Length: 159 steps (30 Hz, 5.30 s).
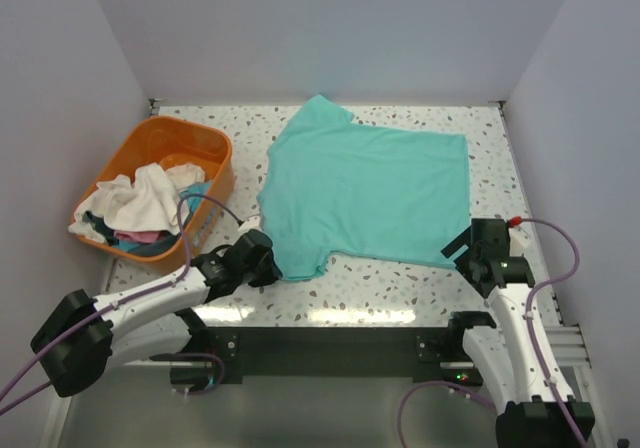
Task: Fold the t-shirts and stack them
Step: Flatten the tshirt out, then fold the tshirt
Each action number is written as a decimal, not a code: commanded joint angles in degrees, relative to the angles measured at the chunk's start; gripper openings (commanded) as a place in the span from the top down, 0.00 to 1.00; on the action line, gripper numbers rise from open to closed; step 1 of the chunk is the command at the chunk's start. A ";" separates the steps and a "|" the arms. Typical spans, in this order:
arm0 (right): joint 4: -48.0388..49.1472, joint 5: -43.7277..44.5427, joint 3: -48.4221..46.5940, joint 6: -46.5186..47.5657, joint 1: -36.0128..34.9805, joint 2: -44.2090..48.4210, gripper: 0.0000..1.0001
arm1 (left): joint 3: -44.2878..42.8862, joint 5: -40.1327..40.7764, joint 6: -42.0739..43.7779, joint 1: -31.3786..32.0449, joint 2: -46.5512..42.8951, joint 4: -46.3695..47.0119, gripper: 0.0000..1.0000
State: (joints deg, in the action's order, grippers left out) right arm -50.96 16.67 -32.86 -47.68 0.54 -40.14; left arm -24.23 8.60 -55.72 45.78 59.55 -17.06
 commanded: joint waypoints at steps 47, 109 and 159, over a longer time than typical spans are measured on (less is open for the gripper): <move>15.63 5.12 5.35 2.24 0.17 -8.90 0.54 | -24.02 6.61 10.90 -2.10 6.90 -1.40 1.00; 23.45 3.46 -25.84 9.36 0.26 -47.30 1.00 | -58.02 -0.34 26.01 -19.06 42.73 11.34 1.00; 27.50 -10.77 -16.46 21.32 -5.37 -51.98 0.01 | -27.84 -11.77 21.19 -21.52 42.08 10.13 0.00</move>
State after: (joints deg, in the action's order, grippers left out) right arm -20.18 8.73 -53.84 -26.87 -4.60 -95.33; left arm -59.53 -4.05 -31.03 24.43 105.08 0.43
